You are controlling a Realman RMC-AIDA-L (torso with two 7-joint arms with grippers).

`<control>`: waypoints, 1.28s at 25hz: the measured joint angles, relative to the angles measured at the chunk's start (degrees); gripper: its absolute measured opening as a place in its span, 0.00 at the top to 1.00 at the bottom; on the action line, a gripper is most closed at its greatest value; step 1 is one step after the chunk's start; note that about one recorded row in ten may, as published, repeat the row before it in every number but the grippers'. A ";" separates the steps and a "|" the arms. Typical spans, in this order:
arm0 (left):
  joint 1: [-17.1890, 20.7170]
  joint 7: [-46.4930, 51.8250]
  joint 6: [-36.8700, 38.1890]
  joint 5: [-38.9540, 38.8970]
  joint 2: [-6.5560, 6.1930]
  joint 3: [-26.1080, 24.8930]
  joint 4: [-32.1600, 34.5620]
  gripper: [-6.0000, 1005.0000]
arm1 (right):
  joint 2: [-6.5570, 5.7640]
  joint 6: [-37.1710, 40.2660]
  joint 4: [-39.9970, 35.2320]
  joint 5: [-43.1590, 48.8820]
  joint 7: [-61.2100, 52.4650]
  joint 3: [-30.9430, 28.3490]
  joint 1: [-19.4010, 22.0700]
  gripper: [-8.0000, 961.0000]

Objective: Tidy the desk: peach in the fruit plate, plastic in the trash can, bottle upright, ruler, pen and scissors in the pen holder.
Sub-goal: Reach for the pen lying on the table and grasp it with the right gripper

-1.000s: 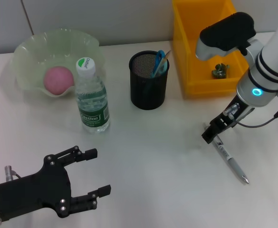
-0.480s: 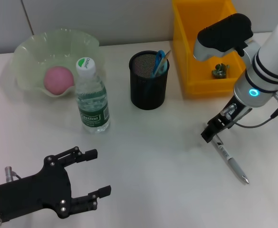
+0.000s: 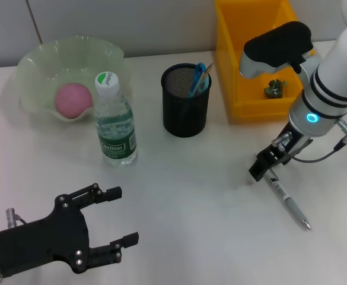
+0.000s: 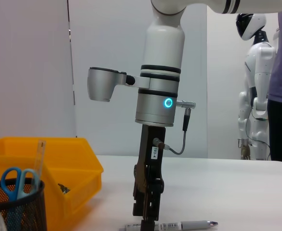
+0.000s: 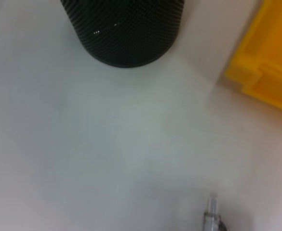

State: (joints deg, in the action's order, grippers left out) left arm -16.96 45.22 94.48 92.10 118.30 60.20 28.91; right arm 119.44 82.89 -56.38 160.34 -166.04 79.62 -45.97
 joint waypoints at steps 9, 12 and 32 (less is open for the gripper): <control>-0.16 0.00 0.00 0.00 0.00 0.00 0.00 0.21 | -0.01 -0.10 0.41 0.23 -0.34 -0.13 -0.31 0.28; -0.25 0.00 0.04 0.00 0.00 0.01 0.00 0.20 | -0.11 -0.10 1.25 0.21 -0.41 -0.55 -0.84 0.29; -0.38 0.02 0.62 0.19 0.00 0.14 0.00 0.21 | -0.18 -0.61 4.13 0.38 -0.49 -0.08 -2.46 0.49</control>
State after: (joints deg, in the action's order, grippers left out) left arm -17.34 45.24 95.10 92.30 118.30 60.34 28.92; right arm 119.26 82.28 -52.25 160.72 -166.54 79.54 -48.43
